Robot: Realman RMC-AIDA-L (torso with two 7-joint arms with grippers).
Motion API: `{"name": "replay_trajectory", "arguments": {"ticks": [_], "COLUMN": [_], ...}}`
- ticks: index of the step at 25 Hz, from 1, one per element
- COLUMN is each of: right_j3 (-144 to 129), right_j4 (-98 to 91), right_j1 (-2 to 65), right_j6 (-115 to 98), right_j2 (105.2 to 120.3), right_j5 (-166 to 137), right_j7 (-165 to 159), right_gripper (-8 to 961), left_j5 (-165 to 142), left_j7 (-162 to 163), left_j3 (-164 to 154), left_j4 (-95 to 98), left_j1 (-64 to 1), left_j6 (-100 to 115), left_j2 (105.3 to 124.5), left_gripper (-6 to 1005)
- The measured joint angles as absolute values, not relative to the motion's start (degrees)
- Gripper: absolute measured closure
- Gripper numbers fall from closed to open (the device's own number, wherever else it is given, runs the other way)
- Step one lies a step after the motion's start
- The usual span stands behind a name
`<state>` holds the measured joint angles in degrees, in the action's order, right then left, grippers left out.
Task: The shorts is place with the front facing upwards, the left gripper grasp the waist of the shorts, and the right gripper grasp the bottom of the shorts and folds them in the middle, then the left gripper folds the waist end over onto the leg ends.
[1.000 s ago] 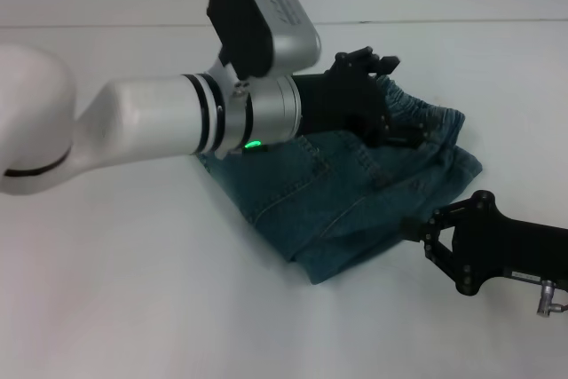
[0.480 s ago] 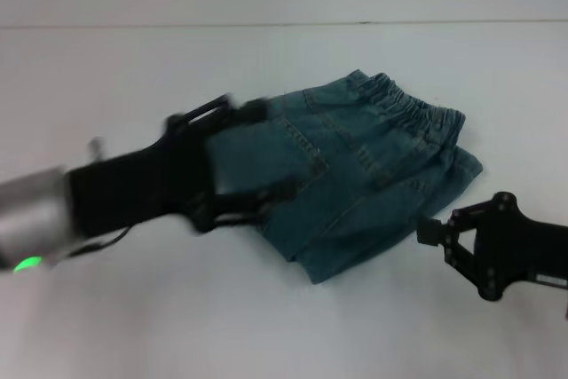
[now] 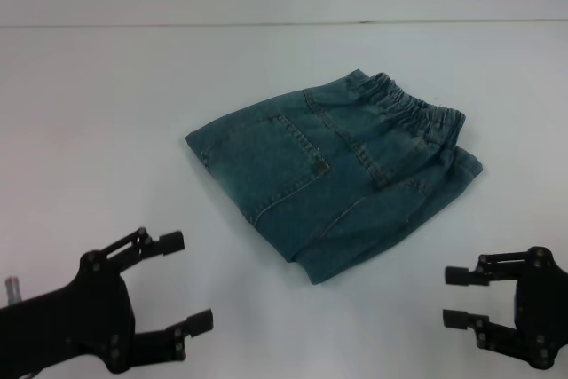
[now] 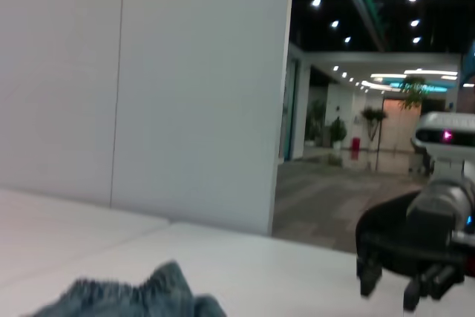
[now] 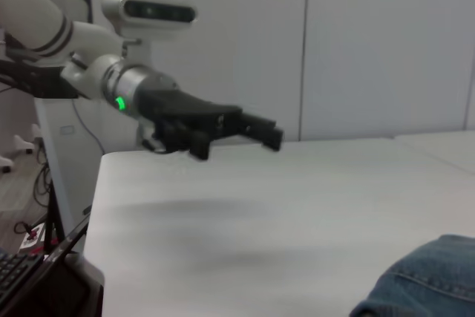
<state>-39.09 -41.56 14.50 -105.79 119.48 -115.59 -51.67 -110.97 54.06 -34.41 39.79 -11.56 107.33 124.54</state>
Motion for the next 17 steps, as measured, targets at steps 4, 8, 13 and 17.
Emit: {"name": "replay_trajectory", "arguments": {"ticks": [4,8,13,17], "right_j3": [-37.12,-37.44,-38.34,-39.07], "right_j4": [-41.21,-39.58,-36.79,-36.52], "right_j1": [13.74,14.27,15.62,15.87], "right_j6": [-105.97,-105.42,-103.72,-103.28], "right_j2": [119.64,119.96,119.99,119.97], "right_j5": [-115.60,-115.55,-115.80,-115.83], "right_j7": [-50.04,-47.74,-45.66,-45.57], "right_gripper": [512,332,289,255], "left_j5": [-114.72,-115.72,-117.85,-118.63], "left_j7": [52.69,51.94,51.89,51.87], "left_j3": [-31.62,-29.97,-29.66,-29.33], "left_j4": [38.51,38.36,38.20,37.66], "left_j1": [-11.44,-11.41,-11.82,-11.98], "left_j6": [107.24,106.63,106.20,105.11], "left_j2": [124.42,124.29,124.22,124.09], "left_gripper": [63,63,63,63]}}
